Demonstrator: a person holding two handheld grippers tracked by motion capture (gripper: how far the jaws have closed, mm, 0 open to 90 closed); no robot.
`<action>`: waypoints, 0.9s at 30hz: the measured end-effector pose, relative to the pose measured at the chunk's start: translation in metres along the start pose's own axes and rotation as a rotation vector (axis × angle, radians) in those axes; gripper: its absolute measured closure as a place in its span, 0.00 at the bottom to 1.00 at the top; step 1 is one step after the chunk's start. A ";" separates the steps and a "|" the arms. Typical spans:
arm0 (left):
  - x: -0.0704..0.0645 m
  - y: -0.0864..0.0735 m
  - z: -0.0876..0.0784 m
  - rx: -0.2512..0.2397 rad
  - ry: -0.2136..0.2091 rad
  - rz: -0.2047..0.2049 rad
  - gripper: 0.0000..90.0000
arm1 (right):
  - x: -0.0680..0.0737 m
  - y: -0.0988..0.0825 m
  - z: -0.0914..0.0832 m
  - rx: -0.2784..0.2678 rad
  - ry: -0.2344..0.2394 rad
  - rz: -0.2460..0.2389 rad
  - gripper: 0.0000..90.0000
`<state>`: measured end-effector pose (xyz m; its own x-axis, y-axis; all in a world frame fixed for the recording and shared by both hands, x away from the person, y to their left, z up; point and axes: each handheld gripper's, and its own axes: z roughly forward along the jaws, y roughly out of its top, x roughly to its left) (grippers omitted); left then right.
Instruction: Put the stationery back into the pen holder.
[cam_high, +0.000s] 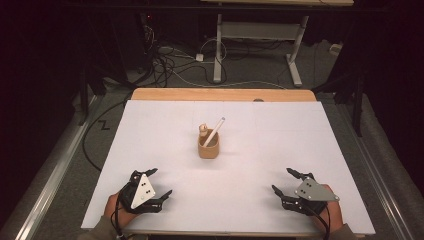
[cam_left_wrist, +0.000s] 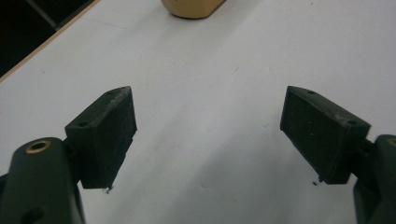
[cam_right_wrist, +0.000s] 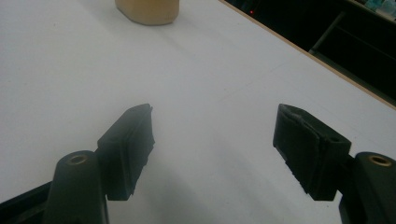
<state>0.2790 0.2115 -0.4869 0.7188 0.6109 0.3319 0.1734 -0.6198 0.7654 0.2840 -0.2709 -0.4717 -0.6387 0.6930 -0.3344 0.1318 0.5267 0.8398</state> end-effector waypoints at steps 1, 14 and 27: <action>0.000 0.000 0.000 -0.003 0.002 -0.001 0.20 | 0.000 0.000 0.000 -0.001 -0.001 -0.002 0.32; -0.002 0.002 -0.004 -0.028 0.001 0.005 0.20 | 0.004 0.002 0.001 0.004 0.002 -0.016 0.32; -0.004 0.003 -0.002 -0.021 -0.006 0.012 0.20 | 0.003 0.002 0.001 0.005 0.002 -0.017 0.32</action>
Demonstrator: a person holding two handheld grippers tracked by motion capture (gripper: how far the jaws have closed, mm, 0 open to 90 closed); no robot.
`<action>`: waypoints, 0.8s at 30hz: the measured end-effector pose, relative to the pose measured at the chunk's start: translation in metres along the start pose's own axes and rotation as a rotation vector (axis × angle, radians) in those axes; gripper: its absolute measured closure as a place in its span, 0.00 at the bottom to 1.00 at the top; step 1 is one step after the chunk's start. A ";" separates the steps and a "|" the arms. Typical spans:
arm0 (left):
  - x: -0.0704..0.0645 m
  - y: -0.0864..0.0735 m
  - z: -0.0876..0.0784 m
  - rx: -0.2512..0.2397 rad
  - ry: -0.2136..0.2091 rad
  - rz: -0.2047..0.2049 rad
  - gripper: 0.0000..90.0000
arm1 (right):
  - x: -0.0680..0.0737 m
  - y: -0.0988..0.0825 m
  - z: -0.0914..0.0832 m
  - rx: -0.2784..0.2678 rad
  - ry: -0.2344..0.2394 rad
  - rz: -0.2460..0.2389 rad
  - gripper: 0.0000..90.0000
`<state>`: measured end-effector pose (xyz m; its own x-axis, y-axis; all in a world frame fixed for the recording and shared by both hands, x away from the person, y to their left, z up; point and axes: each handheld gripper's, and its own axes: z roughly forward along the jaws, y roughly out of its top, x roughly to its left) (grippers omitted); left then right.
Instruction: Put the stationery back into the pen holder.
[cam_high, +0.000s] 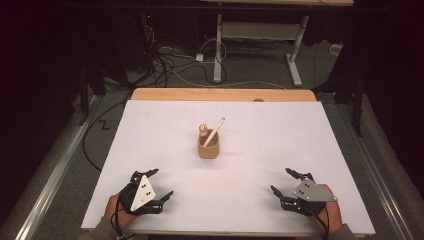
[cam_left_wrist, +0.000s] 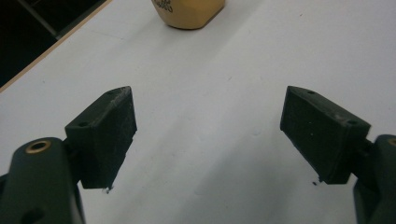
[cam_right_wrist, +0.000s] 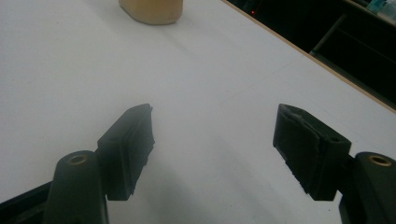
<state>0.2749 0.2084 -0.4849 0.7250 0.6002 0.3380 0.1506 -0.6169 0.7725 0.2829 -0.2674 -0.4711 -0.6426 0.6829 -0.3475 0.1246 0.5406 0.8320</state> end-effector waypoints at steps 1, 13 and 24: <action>0.000 0.000 0.000 -0.001 -0.001 -0.001 0.20 | 0.000 0.000 0.000 -0.001 0.000 -0.001 0.32; 0.002 0.001 0.003 0.003 -0.002 -0.004 0.20 | -0.003 -0.001 0.000 -0.002 -0.009 0.011 0.31; 0.003 0.001 0.005 0.007 0.002 -0.026 0.20 | -0.004 -0.001 0.002 0.001 -0.003 0.025 0.31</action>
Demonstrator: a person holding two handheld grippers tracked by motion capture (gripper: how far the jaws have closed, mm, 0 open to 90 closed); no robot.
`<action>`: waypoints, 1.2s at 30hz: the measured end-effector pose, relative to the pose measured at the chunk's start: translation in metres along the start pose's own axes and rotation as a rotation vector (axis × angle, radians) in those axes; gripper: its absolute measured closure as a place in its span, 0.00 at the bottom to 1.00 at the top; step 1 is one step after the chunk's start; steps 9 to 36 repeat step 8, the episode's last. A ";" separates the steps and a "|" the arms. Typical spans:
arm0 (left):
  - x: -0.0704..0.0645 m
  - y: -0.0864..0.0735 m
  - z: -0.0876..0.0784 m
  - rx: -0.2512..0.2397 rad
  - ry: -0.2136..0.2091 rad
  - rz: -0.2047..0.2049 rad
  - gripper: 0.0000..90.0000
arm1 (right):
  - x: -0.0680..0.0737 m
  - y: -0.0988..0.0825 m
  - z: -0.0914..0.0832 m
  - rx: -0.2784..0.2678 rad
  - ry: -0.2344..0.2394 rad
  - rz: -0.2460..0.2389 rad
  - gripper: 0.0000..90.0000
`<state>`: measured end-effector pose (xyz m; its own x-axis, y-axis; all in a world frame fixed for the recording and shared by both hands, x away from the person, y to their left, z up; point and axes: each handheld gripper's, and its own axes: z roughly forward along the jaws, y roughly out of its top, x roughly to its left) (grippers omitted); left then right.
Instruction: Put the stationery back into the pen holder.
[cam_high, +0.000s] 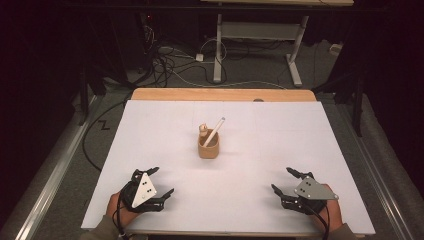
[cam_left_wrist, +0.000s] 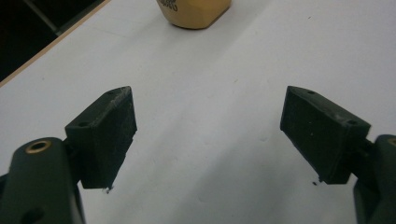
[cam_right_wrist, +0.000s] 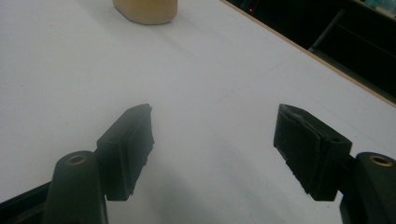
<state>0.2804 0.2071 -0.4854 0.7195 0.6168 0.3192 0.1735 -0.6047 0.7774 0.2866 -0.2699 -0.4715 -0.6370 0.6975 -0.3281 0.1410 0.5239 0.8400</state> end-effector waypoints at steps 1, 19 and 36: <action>0.000 0.001 0.000 0.003 0.002 0.003 0.20 | 0.000 0.000 0.000 -0.002 -0.001 0.001 0.31; -0.002 0.003 0.000 -0.003 0.006 0.008 0.20 | 0.000 0.002 -0.003 -0.013 -0.012 0.000 0.31; -0.002 0.003 0.000 -0.003 0.006 0.008 0.20 | 0.000 0.002 -0.003 -0.013 -0.012 0.000 0.31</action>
